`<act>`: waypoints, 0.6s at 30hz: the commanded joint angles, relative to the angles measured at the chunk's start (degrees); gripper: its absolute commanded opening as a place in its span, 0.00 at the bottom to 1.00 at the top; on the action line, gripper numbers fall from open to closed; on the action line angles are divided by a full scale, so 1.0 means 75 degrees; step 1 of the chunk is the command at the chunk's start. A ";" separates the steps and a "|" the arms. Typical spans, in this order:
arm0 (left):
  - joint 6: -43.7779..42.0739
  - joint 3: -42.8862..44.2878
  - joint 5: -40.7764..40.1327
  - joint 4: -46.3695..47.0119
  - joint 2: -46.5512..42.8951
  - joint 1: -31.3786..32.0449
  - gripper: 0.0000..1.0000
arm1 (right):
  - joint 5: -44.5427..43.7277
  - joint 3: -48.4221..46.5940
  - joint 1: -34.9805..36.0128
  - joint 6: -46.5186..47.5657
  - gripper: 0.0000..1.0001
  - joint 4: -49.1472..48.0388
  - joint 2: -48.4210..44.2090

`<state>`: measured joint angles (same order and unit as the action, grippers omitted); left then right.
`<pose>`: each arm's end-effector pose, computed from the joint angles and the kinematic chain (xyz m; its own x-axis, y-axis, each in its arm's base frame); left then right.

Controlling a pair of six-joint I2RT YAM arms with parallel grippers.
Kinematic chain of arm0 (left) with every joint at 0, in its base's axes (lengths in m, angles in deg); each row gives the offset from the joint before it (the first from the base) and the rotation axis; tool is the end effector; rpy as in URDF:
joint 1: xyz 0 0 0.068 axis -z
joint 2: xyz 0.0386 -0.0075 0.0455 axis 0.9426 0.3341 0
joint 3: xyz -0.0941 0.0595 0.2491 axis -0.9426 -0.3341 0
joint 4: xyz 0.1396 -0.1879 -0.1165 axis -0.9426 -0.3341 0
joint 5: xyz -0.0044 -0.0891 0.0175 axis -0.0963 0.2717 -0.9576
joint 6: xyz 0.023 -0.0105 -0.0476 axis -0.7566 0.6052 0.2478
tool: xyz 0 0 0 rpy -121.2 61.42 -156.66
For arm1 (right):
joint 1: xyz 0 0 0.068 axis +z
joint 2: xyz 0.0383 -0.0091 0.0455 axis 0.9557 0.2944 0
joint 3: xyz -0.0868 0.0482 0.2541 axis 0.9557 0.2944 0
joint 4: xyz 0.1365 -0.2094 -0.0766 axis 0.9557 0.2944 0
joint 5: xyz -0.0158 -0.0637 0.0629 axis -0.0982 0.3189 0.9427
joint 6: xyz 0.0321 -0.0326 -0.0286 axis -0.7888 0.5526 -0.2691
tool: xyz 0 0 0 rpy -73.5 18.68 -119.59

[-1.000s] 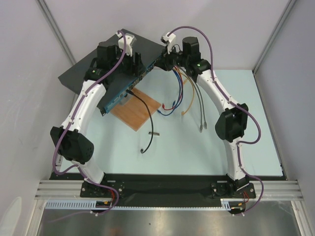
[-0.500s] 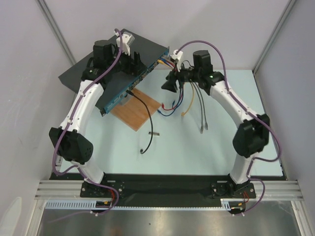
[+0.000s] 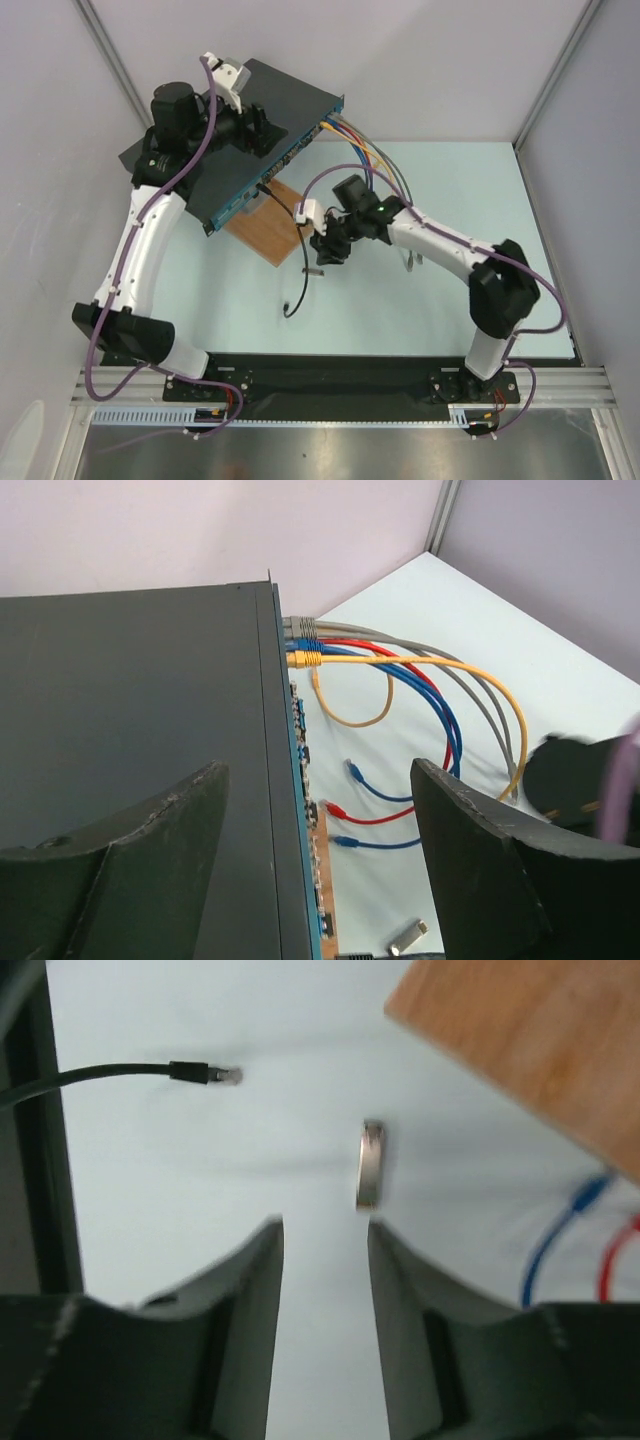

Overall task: Insert the plug into the switch port
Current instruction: Pick up the plug from the center of the board.

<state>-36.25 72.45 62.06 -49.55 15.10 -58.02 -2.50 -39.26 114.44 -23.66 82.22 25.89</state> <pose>0.3106 -0.0876 0.4861 -0.1216 0.0654 -0.9904 0.6919 0.7210 -0.0374 0.2752 0.2707 0.2758 0.0083 -0.6316 -0.7752 -0.9993 0.0232 -0.0296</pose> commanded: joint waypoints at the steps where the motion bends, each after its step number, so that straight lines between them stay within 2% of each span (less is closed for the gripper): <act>1: -0.0249 -0.0289 -0.0029 -0.0165 -0.0535 -0.0127 0.79 | -0.1028 -0.0199 0.0341 0.0044 0.42 0.0012 0.0669; 9: -0.0355 -0.1133 -0.0392 -0.0154 -0.1191 -0.0256 0.79 | -0.1755 -0.2002 0.0833 -0.0400 0.41 0.0774 0.2744; 14: -0.0355 -0.1449 -0.0416 -0.0107 -0.1391 -0.0303 0.79 | -0.1897 -0.2718 0.0857 -0.0530 0.40 0.0925 0.3402; 18: -0.0331 -0.1590 -0.0392 -0.0060 -0.1426 -0.0327 0.79 | -0.2095 -0.2767 0.0986 -0.0390 0.40 0.0973 0.3614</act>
<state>-37.87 61.22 59.35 -51.58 6.47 -59.87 -14.99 -57.62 120.78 -25.57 88.23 51.44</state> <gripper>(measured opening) 0.791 0.403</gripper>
